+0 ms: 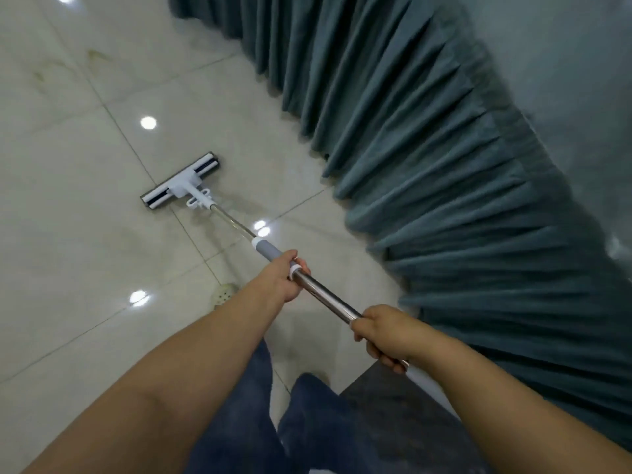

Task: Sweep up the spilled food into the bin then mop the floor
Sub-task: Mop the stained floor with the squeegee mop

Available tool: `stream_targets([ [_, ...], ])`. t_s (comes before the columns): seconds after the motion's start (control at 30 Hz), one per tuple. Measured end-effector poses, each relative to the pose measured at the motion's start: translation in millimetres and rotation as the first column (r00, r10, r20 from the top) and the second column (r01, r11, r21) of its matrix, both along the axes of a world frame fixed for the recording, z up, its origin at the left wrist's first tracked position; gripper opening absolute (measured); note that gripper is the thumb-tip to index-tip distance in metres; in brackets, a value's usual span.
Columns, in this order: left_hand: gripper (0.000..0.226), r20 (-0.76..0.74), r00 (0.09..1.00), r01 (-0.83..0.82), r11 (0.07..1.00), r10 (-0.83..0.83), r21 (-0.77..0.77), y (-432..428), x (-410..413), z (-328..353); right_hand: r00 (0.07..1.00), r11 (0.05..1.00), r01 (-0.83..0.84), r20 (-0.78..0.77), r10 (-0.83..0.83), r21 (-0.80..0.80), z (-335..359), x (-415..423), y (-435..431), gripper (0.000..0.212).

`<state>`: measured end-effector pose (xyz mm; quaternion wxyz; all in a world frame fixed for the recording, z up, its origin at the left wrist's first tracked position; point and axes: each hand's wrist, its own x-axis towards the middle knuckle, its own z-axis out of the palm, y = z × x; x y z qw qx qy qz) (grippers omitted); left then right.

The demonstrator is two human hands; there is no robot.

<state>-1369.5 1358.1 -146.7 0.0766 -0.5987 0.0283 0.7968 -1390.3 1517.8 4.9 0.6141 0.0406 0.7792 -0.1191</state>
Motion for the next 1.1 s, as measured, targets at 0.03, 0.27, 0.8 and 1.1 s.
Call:
stream_targets([
  [0.03,0.024,0.003,1.000,-0.024,1.000,0.024,-0.014,-32.2,-8.1,-4.6,1.000,1.000,0.006,0.005,-0.006,-0.007,-6.3,-8.6,-32.5,0.022],
  [0.27,0.024,0.024,0.997,-0.067,0.969,0.075,-0.238,-255.6,-34.3,-37.3,0.999,0.999,-0.024,0.046,0.026,-0.028,-55.6,-34.5,-264.1,0.021],
  [0.8,0.010,0.122,0.977,0.211,0.896,-0.176,-0.390,-307.3,-33.1,-59.4,0.989,0.988,-0.144,0.018,0.145,-0.050,-90.5,-34.4,-308.3,0.020],
  [1.1,0.013,0.001,0.980,0.198,0.971,-0.199,-0.133,-64.8,34.2,-21.5,0.989,0.988,-0.141,0.033,0.143,-0.069,-31.5,19.1,-53.3,0.024],
])
